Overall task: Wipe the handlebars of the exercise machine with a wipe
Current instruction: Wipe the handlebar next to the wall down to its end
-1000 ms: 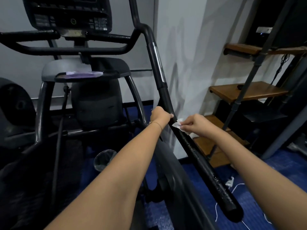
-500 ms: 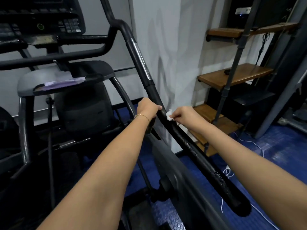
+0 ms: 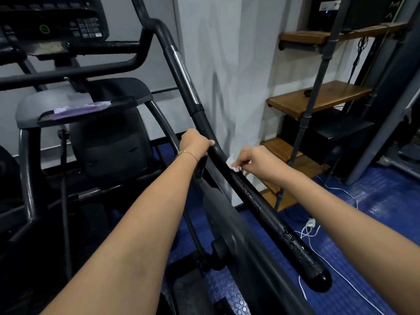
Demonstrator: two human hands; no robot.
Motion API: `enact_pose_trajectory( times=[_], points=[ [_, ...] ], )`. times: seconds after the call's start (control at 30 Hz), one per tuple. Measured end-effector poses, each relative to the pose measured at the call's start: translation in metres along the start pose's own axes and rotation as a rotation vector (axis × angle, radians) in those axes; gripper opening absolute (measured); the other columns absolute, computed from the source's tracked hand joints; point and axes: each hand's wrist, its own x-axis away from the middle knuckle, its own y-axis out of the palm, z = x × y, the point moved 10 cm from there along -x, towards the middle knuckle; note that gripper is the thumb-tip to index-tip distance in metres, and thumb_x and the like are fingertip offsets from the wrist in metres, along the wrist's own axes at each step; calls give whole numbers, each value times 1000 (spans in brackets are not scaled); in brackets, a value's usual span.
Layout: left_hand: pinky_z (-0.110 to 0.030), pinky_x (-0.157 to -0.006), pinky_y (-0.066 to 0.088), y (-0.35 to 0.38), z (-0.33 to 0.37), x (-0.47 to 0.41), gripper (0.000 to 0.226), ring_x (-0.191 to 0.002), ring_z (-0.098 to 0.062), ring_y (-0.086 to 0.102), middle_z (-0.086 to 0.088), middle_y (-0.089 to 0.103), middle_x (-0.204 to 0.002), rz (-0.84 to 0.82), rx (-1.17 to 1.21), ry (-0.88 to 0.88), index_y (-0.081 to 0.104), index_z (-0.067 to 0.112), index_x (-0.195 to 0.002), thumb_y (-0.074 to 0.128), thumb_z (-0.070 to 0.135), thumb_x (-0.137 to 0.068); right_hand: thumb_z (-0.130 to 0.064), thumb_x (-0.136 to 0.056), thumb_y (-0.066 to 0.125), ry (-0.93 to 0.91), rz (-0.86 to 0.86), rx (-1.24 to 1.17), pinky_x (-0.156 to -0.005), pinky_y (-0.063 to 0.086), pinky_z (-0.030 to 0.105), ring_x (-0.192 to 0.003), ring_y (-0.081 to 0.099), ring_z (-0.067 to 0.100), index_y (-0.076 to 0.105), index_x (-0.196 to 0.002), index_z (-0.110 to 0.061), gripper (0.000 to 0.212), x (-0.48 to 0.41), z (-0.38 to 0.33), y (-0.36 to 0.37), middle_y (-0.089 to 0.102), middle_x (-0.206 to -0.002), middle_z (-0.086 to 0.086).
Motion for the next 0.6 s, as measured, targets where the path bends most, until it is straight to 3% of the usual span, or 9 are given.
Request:
enact_pose_trajectory(
  times=[0.13,0.27,0.4,0.47,0.6],
  points=[
    [-21,-45,42,3,0,1,25,-49,-10,56,-4,58,-64,-20,9,-3,56,4,-87,70,24,-84,7,-86,50,38,39,-17,-79,51,31,-81,66,27,71,-99,-5,28,-5,0,4,68,-97,14],
    [-21,-46,41,4,-3,0,28,-51,-9,56,-2,57,-65,-41,11,-32,52,6,-77,69,26,-85,4,-87,55,-21,28,40,-75,44,22,-83,63,23,73,-98,-6,23,12,1,1,66,-93,9],
    [-26,-63,52,4,-1,-1,24,-60,-14,59,-5,59,-70,-44,92,-8,57,4,-93,68,25,-85,7,-86,52,3,52,17,-63,41,14,-83,65,23,72,-98,-3,25,4,-1,-1,67,-97,10],
    [-24,-63,52,2,-5,0,24,-58,-14,59,-6,62,-74,-28,128,-17,59,2,-97,65,22,-87,6,-86,53,-30,57,55,-68,40,16,-85,64,25,72,-98,-3,24,0,-6,2,66,-98,10],
    [-38,-74,58,-1,1,-1,23,-69,-24,65,-15,67,-81,20,107,100,57,5,-74,71,22,-79,5,-85,57,-129,19,115,-68,35,10,-81,59,18,73,-96,-4,22,18,-10,2,65,-90,7]
  ],
)
